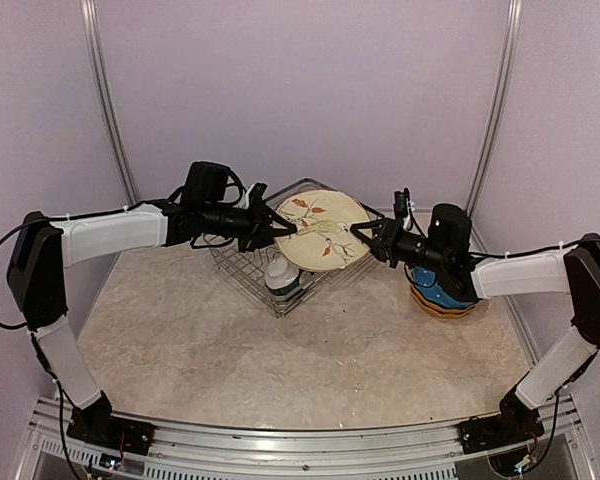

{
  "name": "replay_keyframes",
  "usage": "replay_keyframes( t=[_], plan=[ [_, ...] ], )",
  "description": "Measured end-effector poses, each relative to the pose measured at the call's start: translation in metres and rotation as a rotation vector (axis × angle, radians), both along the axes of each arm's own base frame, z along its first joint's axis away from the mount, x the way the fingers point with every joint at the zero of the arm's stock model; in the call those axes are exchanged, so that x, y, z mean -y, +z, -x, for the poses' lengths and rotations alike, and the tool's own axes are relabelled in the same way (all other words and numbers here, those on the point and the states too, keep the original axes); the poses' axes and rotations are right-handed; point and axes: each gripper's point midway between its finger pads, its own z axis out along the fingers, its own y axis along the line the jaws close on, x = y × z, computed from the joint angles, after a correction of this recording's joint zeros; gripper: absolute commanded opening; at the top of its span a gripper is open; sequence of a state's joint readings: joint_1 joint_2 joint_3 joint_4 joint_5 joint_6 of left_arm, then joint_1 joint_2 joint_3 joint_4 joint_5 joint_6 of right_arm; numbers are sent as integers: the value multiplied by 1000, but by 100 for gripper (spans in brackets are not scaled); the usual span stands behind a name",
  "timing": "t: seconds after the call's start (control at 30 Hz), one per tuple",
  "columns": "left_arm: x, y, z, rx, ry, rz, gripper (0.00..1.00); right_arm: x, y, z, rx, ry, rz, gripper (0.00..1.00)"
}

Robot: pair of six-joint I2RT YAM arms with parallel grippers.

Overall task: Unload the mixed dishes from the dish rack
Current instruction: Pass from the left arm to the right, then place the plate with another plate.

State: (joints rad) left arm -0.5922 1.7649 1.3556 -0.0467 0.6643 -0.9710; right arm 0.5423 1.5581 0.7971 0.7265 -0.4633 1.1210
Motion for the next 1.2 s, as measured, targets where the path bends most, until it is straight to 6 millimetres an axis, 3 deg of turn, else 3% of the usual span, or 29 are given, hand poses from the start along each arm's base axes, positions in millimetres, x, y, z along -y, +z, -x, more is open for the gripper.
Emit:
replay_keyframes(
  t=[0.1, 0.17, 0.23, 0.3, 0.37, 0.43, 0.63, 0.7, 0.83, 0.97, 1.1, 1.2],
  plan=[
    [2, -1, 0, 42, -2, -20, 0, 3, -6, -2, -34, -22, -5, 2],
    [2, -4, -2, 66, 11, -42, 3, 5, -13, -4, -46, -40, 16, 0],
    [3, -9, -1, 59, 20, -66, 14, 6, -21, -3, -56, -45, 35, 0],
    [2, -11, 1, 48, 17, -72, 30, 6, -22, -2, -59, -41, 37, 0],
    [3, -7, 2, 55, 2, -62, 48, 6, -22, -1, -56, -33, 38, 0],
    [5, 0, 2, 72, -12, -54, 59, 11, -23, -1, -54, -34, 43, 0],
    [2, 19, 3, 134, -23, -39, 68, 40, -24, 3, -63, -60, 67, 0],
    [-1, 26, 4, 152, -21, -37, 69, 57, -17, 2, -53, -94, 73, 0],
    [-7, 34, 3, 180, -15, -37, 70, 112, 4, -3, -8, -215, 99, 0],
    [-16, 37, -1, 192, 5, -49, 71, 185, 21, -5, 13, -410, 161, 0],
    [-24, 43, -4, 205, 26, -55, 72, 260, 2, -1, -92, -630, 263, 0],
    [-27, 48, -4, 217, 32, -52, 72, 306, -32, 7, -241, -752, 329, 0]
  ],
)
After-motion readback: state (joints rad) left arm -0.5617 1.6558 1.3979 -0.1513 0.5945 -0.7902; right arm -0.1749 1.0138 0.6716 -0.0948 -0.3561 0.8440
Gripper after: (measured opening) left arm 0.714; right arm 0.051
